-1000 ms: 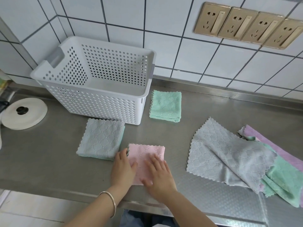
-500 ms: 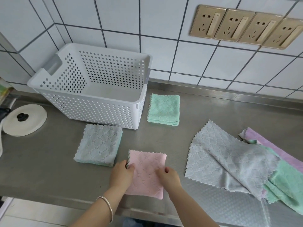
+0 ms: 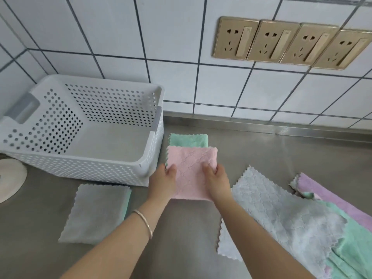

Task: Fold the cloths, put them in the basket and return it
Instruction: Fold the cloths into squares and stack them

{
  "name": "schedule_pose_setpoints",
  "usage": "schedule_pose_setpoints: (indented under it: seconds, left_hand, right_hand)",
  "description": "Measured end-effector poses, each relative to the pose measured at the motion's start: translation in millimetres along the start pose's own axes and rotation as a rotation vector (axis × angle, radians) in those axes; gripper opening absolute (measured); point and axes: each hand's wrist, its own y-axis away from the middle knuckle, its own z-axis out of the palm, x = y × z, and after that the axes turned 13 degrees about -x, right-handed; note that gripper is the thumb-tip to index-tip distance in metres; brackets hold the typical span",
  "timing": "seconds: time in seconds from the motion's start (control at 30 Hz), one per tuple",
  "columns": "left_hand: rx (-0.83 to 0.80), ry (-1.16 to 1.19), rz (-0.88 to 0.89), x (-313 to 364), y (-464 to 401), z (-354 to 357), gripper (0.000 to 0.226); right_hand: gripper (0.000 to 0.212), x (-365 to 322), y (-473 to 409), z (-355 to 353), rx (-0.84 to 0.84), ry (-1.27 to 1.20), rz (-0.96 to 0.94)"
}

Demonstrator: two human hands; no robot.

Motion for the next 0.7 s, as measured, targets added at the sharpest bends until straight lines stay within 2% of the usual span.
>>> schedule_pose_setpoints:
  seconds: [0.17, 0.33, 0.6, 0.7]
  left_hand:
    - [0.096, -0.087, -0.002, 23.4, -57.9, 4.7, 0.04]
    - [0.16, -0.195, -0.043, 10.3, -101.0, 15.3, 0.033]
    - [0.221, -0.319, -0.132, 3.8, -109.9, 27.0, 0.036]
    - [0.226, -0.272, -0.143, 5.4, -107.1, 24.2, 0.04]
  right_hand:
    - [0.035, -19.6, -66.8, -6.6, -0.007, 0.017, 0.009]
    - [0.037, -16.3, -108.7, -1.6, 0.002, 0.033, 0.077]
    - [0.041, -5.2, -123.2, 4.6, 0.055, 0.22, 0.137]
    - [0.043, -10.1, -114.6, 3.3, 0.081, 0.29, 0.105]
